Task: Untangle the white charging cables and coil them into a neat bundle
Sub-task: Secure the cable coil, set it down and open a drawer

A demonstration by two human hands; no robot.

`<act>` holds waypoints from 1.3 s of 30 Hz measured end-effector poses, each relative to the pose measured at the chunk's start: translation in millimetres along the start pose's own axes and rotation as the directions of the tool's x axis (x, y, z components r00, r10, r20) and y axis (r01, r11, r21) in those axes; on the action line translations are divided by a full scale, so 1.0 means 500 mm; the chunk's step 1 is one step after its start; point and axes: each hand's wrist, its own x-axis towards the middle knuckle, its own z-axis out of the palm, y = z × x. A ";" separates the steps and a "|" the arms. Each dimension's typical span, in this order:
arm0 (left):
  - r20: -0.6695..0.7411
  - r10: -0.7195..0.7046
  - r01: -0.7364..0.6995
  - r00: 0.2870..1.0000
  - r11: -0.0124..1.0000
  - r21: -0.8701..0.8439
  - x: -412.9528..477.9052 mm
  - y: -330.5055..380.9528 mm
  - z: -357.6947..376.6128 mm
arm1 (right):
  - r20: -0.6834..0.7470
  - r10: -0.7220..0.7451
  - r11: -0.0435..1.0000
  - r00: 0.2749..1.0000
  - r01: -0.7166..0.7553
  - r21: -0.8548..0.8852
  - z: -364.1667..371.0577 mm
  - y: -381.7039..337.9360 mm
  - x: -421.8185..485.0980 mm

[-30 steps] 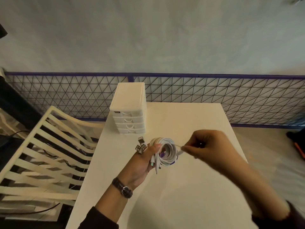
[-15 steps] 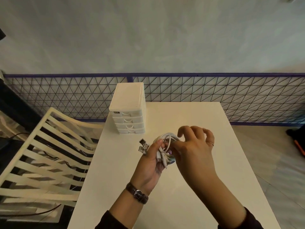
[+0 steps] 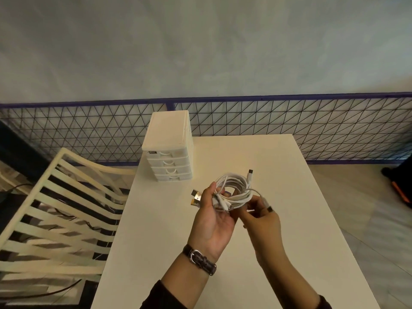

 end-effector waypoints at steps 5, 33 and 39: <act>0.032 0.004 -0.005 0.999 1.000 0.019 0.002 -0.008 0.002 | -0.052 0.023 0.974 0.998 -0.011 0.226 0.006 -0.009 -0.005; 0.107 0.147 -0.144 0.983 0.989 -0.036 0.021 0.099 0.035 | 0.195 -0.337 0.933 0.921 0.355 -0.065 -0.019 0.009 -0.033; 0.129 0.119 -0.127 0.984 0.990 0.057 0.024 0.072 0.041 | 0.341 -0.404 0.902 0.849 0.432 -0.006 -0.011 -0.031 -0.091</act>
